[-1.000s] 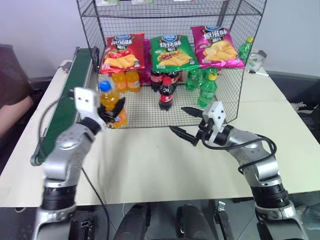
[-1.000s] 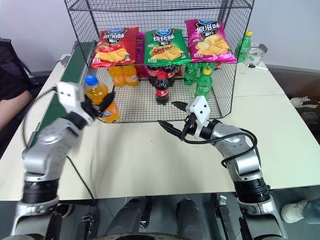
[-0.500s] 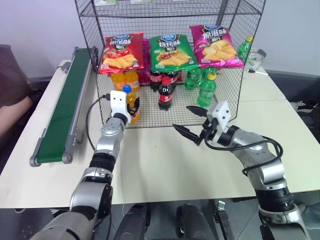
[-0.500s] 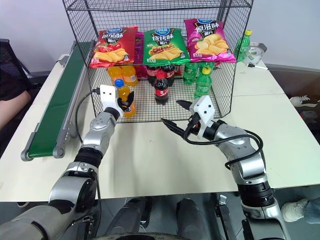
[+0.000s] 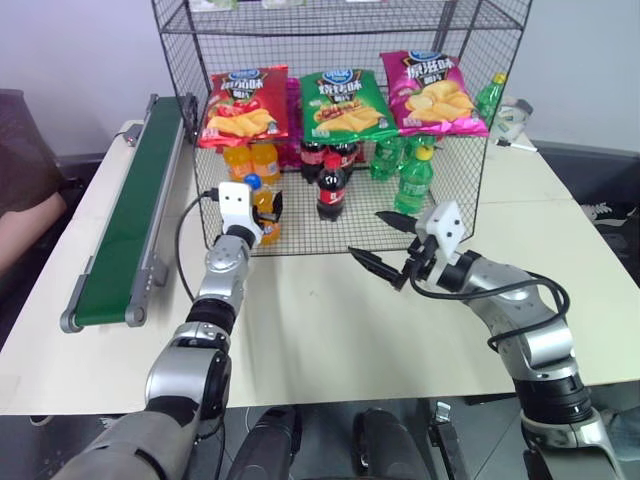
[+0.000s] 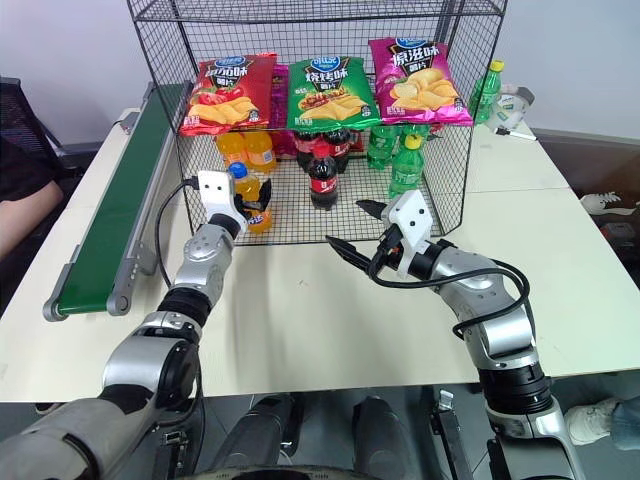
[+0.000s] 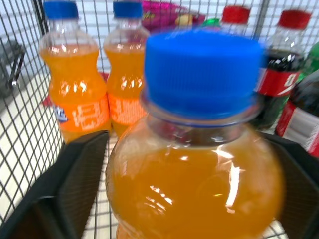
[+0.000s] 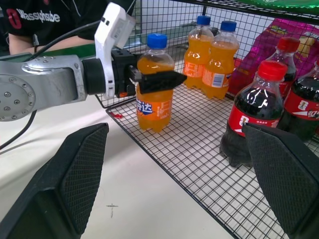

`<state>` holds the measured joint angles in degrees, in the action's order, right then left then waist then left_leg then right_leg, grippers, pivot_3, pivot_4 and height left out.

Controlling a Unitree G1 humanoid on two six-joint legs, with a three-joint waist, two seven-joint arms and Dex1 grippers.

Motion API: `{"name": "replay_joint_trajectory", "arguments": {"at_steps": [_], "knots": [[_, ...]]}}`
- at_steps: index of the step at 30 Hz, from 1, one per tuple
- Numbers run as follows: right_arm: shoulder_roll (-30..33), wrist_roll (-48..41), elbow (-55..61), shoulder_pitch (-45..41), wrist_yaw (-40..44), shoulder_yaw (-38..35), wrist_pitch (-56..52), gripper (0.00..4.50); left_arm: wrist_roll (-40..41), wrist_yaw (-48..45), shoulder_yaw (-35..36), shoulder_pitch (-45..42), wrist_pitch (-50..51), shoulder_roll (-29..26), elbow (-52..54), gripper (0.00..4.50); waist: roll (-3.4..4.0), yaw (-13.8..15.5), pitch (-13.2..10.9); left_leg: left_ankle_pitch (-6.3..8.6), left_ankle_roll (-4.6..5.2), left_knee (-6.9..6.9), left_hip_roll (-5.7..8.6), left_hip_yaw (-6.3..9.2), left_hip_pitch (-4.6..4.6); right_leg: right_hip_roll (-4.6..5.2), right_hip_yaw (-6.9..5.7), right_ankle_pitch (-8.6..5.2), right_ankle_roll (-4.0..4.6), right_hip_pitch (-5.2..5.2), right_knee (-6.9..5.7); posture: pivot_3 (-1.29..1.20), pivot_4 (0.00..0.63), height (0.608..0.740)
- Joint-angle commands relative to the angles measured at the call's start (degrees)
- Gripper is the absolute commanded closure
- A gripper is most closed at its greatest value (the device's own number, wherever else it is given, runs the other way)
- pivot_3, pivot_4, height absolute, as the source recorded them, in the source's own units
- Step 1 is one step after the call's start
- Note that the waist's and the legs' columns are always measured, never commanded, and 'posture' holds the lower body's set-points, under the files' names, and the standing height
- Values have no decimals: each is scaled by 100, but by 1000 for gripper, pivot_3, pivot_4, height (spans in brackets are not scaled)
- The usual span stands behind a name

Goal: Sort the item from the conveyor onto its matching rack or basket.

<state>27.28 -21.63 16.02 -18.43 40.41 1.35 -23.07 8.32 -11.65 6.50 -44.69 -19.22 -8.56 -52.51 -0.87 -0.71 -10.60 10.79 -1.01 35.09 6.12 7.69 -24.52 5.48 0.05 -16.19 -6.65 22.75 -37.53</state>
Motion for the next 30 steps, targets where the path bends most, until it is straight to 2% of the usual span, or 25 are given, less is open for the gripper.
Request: {"name": "replay_joint_trajectory", "arguments": {"at_steps": [1, 9, 13, 19, 23, 26, 30], "knots": [[28, -107, 298, -60, 0, -119, 26, 0, 102, -100, 98, 338, 96, -88, 857, 9, 0, -4, 0, 0, 0, -1, 0, 0, 0, 0, 1, 0, 0, 1, 0, 0, 150, 740], [12, -139, 317, -26, 23, -93, -10, 0, 308, -215, 51, 1589, 1290, -334, 3457, 9, 1, 12, 1, 0, 0, 0, -2, 1, 1, 0, 3, 0, 1, 0, -2, 0, 150, 740], [41, -165, 325, -4, 60, -100, -33, 0, 585, -450, 172, 2260, 2195, -734, 4882, 9, 3, 5, 2, 0, 0, 1, -1, 0, 1, 3, 6, 0, 1, -1, -2, 0, 150, 740], [94, -217, 378, 46, 100, -95, -49, 0, 1269, -1104, 496, 2970, 3338, -1534, 6212, 9, 5, 4, 3, 0, -1, -2, -6, 1, 4, 4, 6, -1, 3, 0, -2, 0, 150, 740], [134, -240, 404, 149, 127, -128, -39, 0, 2014, -1382, 1197, 3421, 4240, -2202, 6923, 9, 6, 5, 3, 1, -1, -7, -8, 2, 3, 6, 7, -2, 5, 3, -1, 0, 150, 740], [171, -228, 269, 62, 197, -143, -3, 0, 2487, -1632, 1579, 3703, 4892, -2696, 7260, 9, 6, 6, 3, 1, -1, -6, -9, 2, 4, 7, 8, -2, 5, 3, -1, 0, 150, 740], [196, -189, 104, -68, 294, -133, 65, 0, 2718, -1990, 1728, 4119, 5290, -3142, 7497, 9, 9, 17, 3, 2, 0, -6, -8, 2, 6, 9, 12, -10, 19, 2, 2, 0, 150, 740]]}}
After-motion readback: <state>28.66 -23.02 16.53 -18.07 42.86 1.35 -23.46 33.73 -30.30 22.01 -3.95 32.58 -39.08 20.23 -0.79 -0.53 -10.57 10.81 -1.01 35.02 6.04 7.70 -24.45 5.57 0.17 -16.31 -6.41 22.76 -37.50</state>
